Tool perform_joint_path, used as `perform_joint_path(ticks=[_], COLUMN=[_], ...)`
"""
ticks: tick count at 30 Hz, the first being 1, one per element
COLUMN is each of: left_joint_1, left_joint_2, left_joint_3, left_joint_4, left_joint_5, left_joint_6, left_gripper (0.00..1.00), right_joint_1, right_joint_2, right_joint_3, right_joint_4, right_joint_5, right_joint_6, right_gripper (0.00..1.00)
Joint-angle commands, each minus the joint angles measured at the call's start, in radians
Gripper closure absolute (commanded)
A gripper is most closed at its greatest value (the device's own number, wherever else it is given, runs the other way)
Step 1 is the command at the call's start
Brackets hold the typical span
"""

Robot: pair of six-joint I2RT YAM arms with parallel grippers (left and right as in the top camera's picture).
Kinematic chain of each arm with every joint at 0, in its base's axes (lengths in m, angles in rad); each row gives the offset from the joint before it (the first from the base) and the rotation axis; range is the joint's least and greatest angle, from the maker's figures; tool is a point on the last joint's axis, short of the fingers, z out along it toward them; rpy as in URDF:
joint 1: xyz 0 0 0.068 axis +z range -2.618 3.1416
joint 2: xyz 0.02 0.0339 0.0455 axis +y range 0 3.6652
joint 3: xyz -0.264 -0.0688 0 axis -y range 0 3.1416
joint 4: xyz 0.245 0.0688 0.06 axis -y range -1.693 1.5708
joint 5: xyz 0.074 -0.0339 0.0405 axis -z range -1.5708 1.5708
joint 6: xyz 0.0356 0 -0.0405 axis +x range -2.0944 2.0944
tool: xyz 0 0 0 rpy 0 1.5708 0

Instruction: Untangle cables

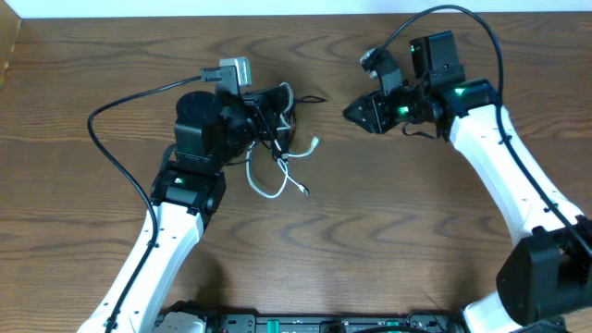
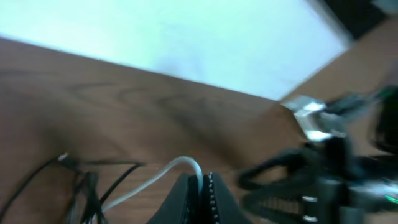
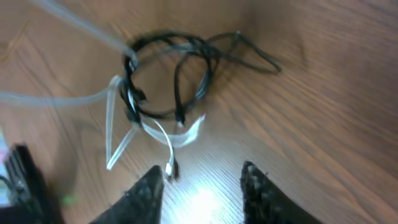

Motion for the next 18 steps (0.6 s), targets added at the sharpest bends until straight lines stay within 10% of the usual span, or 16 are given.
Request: perform_joint_path(ticks=[1, 18], left_joint_1=[0.001, 0.011], left_joint_2=[-0.015, -0.015], left_joint_3=[0.004, 0.005], left_joint_4=[0.060, 0.419], left_joint_5=[0.177, 0.417], left_joint_6=[0.021, -0.141], left_gripper=[0.92, 0.92], right_joint_1=[0.019, 0.023], right_joint_2=[0.040, 0.140], right_joint_3=[0.004, 0.004], right_joint_4=[0.037, 0.150], right_joint_5=[-0.043, -0.119], right_joint_6=[0.079, 0.117], right_gripper=[0.56, 0.40])
